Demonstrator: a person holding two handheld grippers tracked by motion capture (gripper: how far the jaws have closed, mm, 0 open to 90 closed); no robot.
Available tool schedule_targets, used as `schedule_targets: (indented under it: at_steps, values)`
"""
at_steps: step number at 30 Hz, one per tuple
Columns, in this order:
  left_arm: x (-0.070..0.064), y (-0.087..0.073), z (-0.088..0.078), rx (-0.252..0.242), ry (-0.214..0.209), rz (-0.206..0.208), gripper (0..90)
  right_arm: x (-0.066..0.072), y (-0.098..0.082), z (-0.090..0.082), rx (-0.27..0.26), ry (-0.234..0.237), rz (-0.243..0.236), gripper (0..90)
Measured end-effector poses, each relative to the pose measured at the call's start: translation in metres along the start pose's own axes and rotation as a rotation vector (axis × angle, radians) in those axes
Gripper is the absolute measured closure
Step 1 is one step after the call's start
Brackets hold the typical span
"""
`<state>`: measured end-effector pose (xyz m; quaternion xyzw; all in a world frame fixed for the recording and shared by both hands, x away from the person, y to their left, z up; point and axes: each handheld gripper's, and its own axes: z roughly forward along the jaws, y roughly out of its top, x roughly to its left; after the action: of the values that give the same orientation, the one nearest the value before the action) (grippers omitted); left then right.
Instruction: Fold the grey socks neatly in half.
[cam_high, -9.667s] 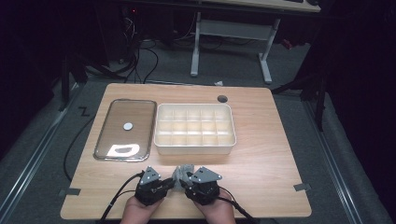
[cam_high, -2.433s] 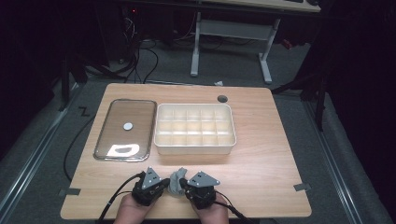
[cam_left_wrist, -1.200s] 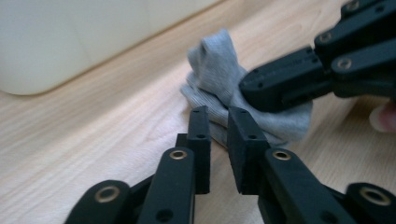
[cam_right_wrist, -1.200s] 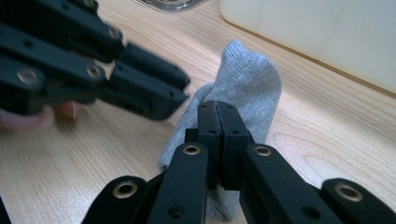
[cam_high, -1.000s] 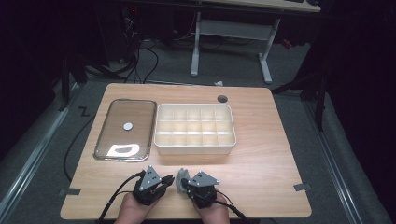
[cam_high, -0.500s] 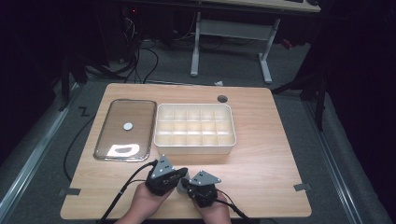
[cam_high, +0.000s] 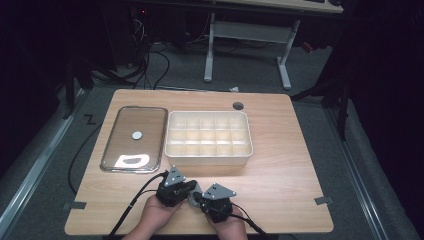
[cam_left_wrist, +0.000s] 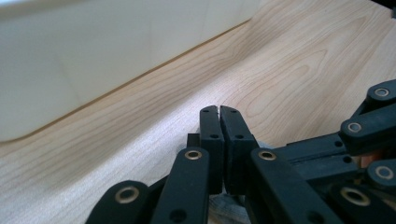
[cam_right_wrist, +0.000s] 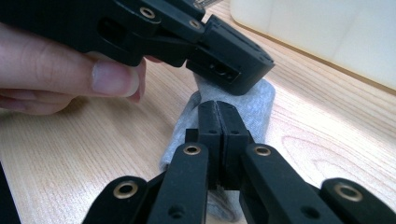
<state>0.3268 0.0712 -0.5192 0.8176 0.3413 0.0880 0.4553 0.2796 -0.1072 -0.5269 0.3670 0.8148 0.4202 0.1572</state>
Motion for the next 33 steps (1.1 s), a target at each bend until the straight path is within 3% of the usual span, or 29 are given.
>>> schedule_targets:
  at_steps: [6,9,13,17,24,29,33]
  values:
    - [-0.001,-0.005,0.0,-0.021,0.013,0.028,88.4,0.0,0.003,-0.001,0.002,-0.005,-0.004,87.0]
    - [-0.001,-0.007,0.001,-0.034,0.011,0.021,88.7,0.003,0.005,-0.012,-0.024,0.008,-0.021,88.1]
    - [-0.002,-0.01,0.001,-0.047,0.007,0.035,89.8,0.012,0.0,-0.015,0.021,0.008,-0.049,89.3]
    - [-0.004,-0.014,0.002,-0.063,0.021,0.042,90.0,0.009,-0.006,-0.014,0.036,0.014,-0.019,90.0]
    - [-0.006,-0.015,0.003,-0.059,0.031,0.06,90.0,0.013,-0.014,-0.013,-0.003,-0.003,-0.016,90.0]
    - [-0.004,-0.016,0.001,-0.067,0.021,0.05,90.0,0.013,-0.01,-0.014,0.015,-0.004,-0.03,89.5]
    - [-0.004,-0.016,0.0,-0.071,0.017,0.042,90.0,0.007,0.001,-0.025,-0.012,0.019,-0.014,81.3]
